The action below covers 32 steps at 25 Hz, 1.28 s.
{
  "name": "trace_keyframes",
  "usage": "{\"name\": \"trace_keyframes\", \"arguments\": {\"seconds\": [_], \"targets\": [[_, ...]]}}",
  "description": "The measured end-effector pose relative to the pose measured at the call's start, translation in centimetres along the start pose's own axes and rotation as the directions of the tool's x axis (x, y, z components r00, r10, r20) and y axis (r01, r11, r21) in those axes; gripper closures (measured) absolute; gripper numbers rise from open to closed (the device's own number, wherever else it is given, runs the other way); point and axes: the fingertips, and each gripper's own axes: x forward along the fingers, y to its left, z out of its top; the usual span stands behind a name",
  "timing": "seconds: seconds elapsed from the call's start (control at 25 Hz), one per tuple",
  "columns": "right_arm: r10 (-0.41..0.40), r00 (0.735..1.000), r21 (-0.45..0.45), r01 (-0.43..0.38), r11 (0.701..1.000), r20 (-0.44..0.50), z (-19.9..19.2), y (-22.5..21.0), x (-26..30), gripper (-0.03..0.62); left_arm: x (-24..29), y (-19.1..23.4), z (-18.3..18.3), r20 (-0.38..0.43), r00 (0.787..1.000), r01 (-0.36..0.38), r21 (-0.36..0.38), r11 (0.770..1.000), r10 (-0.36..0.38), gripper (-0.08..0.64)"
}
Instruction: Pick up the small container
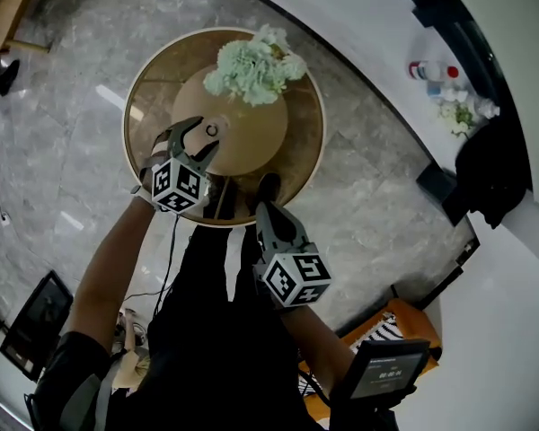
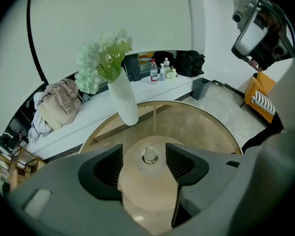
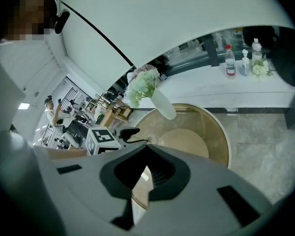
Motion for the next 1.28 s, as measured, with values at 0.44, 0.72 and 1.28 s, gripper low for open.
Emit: {"name": "trace_keyframes", "arguments": {"seconds": [0.44, 0.72, 1.28], "targets": [[-0.013, 0.999, 0.033, 0.015, 0.999, -0.042, -1.7, -2.5, 1.1, 0.586, 5.1, -1.0, -3.5, -0.115, 0.986, 0.106, -0.121, 0.987, -0.12, 0.23], [-0.015, 0.997, 0.056, 0.019, 0.998, -0.069, -2.8, -3.1, 1.7, 0.586, 6.4, -1.4, -4.1, -0.127, 0.983, 0.113, -0.129, 0.985, -0.129, 0.23], [-0.039, 0.996, 0.105, 0.047, 0.993, -0.085, -4.3, -5.0, 2.6, 0.586, 9.8, -1.7, -4.5, -0.092, 0.99, 0.09, -0.147, 0.985, -0.105, 0.23]]}}
